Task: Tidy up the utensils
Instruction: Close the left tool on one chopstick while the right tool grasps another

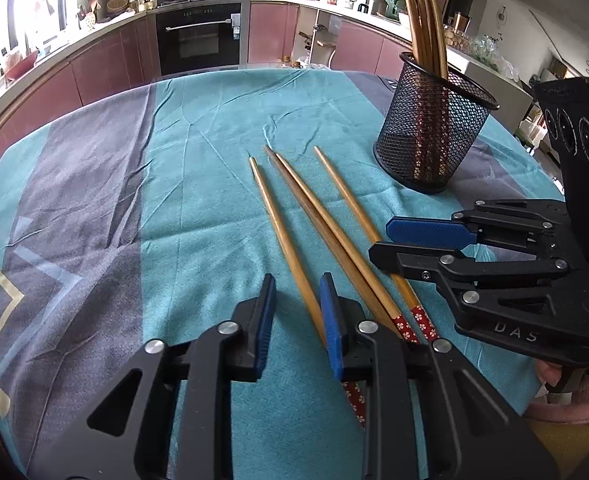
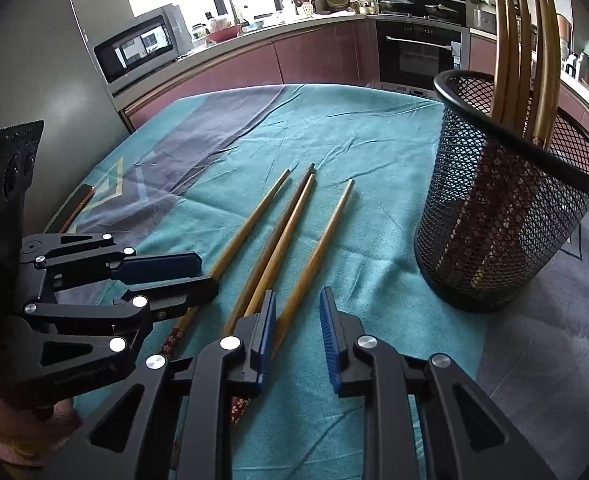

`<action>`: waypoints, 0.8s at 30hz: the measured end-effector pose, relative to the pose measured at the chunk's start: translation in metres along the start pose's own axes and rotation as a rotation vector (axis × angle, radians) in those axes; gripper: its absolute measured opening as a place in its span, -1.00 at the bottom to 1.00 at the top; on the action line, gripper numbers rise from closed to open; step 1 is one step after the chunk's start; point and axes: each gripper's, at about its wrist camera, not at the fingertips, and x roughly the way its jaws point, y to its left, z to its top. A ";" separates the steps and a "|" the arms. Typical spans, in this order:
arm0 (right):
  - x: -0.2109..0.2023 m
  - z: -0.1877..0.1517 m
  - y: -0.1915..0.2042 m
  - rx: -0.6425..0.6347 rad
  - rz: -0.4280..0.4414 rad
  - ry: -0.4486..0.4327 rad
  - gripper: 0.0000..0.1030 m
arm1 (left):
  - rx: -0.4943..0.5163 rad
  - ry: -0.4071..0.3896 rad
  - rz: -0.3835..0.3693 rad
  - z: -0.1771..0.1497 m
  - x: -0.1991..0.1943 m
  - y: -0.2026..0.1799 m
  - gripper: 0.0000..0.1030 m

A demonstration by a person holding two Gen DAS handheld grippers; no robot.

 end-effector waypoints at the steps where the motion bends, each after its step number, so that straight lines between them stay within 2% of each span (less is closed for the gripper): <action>1: 0.000 0.000 0.000 0.001 -0.002 0.001 -0.60 | 0.002 0.000 0.002 0.001 0.001 0.000 -0.54; 10: 0.008 0.010 0.000 0.002 -0.017 -0.004 -0.61 | 0.015 0.005 0.015 0.009 0.009 -0.001 -0.58; 18: 0.007 0.009 -0.011 0.066 -0.002 -0.017 -0.88 | -0.011 0.004 0.017 0.013 0.012 0.002 -0.76; 24: 0.002 0.005 -0.019 0.111 0.029 -0.020 -0.89 | -0.056 -0.005 0.012 0.012 0.009 0.008 -0.84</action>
